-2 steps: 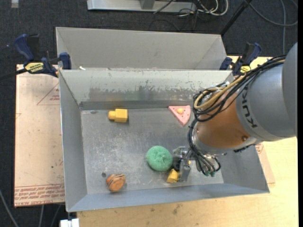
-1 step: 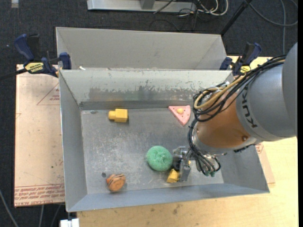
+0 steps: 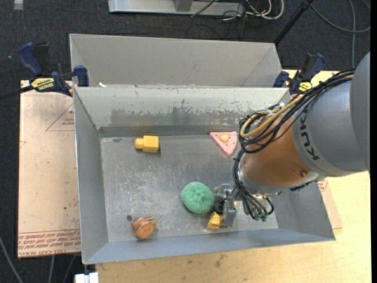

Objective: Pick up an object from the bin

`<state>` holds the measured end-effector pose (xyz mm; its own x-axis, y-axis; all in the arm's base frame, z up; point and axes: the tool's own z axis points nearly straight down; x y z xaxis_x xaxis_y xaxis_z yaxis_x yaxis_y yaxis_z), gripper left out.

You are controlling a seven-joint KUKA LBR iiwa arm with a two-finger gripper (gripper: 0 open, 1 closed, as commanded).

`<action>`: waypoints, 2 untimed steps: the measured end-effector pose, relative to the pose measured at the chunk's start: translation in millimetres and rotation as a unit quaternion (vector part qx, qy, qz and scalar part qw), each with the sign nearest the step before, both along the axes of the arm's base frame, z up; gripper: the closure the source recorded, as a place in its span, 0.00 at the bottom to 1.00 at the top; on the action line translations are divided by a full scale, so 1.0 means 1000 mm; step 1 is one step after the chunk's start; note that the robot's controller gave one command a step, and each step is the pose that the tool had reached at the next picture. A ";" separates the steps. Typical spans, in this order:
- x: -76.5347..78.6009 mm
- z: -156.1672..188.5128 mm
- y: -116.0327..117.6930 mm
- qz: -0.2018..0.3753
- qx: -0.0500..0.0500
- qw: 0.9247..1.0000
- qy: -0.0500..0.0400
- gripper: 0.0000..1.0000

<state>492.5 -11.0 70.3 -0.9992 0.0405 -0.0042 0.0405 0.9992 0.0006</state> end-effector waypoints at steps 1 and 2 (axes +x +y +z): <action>0.014 0.000 0.002 0.005 0.000 1.000 0.003 1.00; 0.022 0.000 0.004 0.009 0.000 1.000 0.001 1.00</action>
Offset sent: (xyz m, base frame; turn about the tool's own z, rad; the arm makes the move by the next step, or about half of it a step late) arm 0.0210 0.0040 -0.0003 -0.0189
